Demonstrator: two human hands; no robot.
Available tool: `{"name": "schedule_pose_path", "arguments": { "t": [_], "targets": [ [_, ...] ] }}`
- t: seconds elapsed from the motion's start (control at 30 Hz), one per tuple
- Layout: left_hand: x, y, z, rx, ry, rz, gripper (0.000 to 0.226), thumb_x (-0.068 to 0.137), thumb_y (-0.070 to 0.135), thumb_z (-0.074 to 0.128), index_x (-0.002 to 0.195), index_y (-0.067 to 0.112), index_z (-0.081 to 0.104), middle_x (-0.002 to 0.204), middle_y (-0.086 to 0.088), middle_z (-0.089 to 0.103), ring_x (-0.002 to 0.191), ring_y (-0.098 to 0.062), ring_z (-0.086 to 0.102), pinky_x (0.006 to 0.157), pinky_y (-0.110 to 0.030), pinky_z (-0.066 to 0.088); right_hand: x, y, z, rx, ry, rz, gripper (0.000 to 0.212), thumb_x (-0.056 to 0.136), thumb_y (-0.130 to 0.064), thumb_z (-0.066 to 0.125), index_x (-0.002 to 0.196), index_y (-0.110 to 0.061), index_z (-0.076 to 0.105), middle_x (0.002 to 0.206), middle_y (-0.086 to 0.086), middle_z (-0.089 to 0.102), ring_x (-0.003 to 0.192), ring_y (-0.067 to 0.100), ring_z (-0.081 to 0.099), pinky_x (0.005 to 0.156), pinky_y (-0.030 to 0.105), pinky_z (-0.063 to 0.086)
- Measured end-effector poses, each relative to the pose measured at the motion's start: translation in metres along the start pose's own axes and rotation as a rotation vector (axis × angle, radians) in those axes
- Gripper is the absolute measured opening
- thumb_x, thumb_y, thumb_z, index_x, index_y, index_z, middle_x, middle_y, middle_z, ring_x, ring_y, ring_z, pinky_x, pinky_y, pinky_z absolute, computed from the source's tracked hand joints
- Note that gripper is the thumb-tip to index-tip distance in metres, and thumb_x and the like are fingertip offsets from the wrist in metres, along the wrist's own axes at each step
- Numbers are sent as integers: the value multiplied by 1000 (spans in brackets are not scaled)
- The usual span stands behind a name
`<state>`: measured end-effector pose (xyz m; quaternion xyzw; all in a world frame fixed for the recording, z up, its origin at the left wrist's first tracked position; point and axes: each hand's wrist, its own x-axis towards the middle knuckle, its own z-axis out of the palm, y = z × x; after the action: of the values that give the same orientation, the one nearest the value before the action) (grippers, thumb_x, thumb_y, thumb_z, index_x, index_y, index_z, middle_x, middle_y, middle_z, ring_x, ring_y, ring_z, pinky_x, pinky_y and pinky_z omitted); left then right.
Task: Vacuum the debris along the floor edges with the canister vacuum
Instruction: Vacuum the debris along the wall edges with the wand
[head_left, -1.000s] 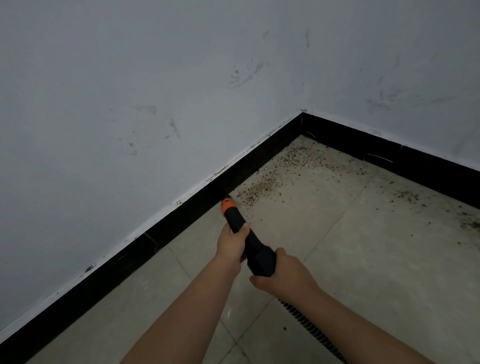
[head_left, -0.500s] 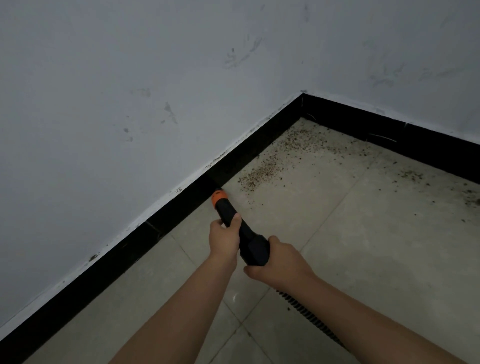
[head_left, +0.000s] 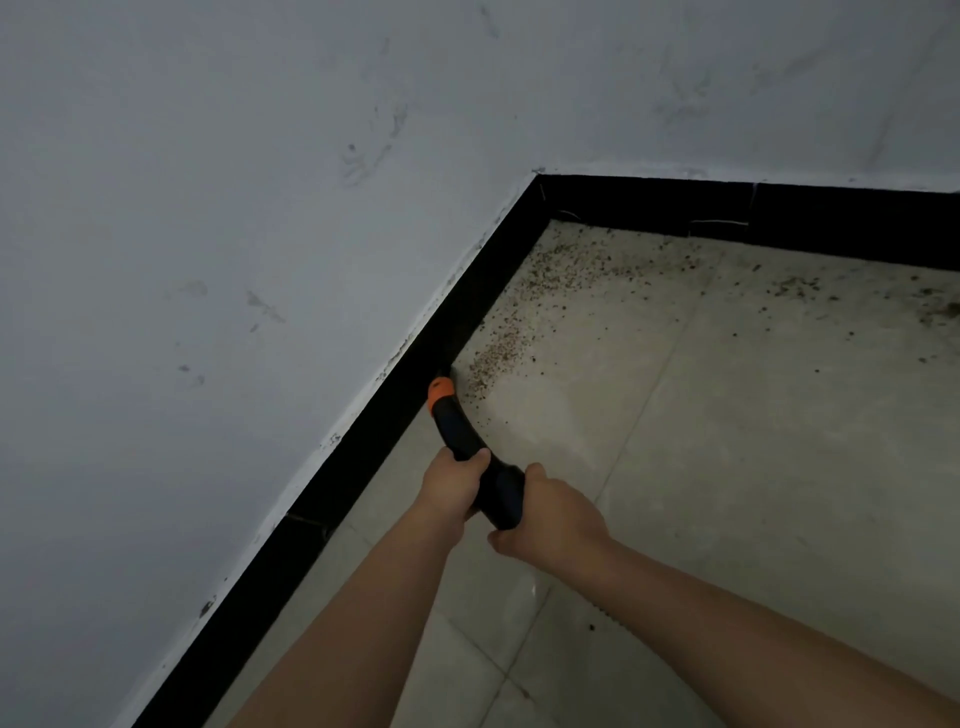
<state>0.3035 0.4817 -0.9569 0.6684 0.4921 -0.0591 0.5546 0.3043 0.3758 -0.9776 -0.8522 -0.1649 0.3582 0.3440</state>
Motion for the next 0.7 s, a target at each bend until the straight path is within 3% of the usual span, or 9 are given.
{"name": "schedule_pose_path", "arguments": {
  "t": [0.1, 0.3, 0.47, 0.57, 0.7],
  "targets": [
    [3, 10, 10, 4, 23, -18, 33, 95, 11, 50, 125, 0, 44, 124, -20, 53, 106, -33, 54, 84, -38, 46, 5, 2, -12, 0, -22, 7, 54, 76, -29, 70, 117, -11, 39, 111, 6, 56, 96, 22, 60, 53, 25, 40],
    [10, 18, 26, -74, 24, 1, 29, 95, 9, 49, 123, 2, 46, 112, -14, 54, 97, -27, 52, 84, -37, 46, 14, 7, -32, -58, -28, 17, 57, 75, -24, 72, 118, -9, 38, 111, 7, 55, 96, 23, 59, 63, 27, 42],
    [17, 25, 33, -106, 2, 23, 37, 94, 10, 51, 129, 4, 43, 125, -17, 53, 111, -32, 53, 88, -38, 47, 21, 10, -40, -98, 8, 28, 57, 74, -24, 72, 116, -9, 38, 107, 8, 54, 93, 24, 59, 63, 28, 42],
    [25, 34, 38, -97, -43, 44, 41, 94, 12, 51, 133, 6, 40, 128, -16, 51, 113, -32, 52, 92, -39, 47, 28, 11, -48, -82, 29, 36, 57, 74, -26, 73, 115, -10, 38, 99, 5, 51, 82, 20, 52, 63, 28, 42],
    [42, 45, 48, -108, -114, 66, 44, 94, 12, 51, 136, 8, 37, 131, -15, 49, 115, -32, 51, 95, -41, 46, 42, 15, -62, -81, 53, 43, 55, 73, -27, 74, 111, -10, 38, 99, 4, 50, 82, 18, 50, 62, 27, 42]
  ]
}}
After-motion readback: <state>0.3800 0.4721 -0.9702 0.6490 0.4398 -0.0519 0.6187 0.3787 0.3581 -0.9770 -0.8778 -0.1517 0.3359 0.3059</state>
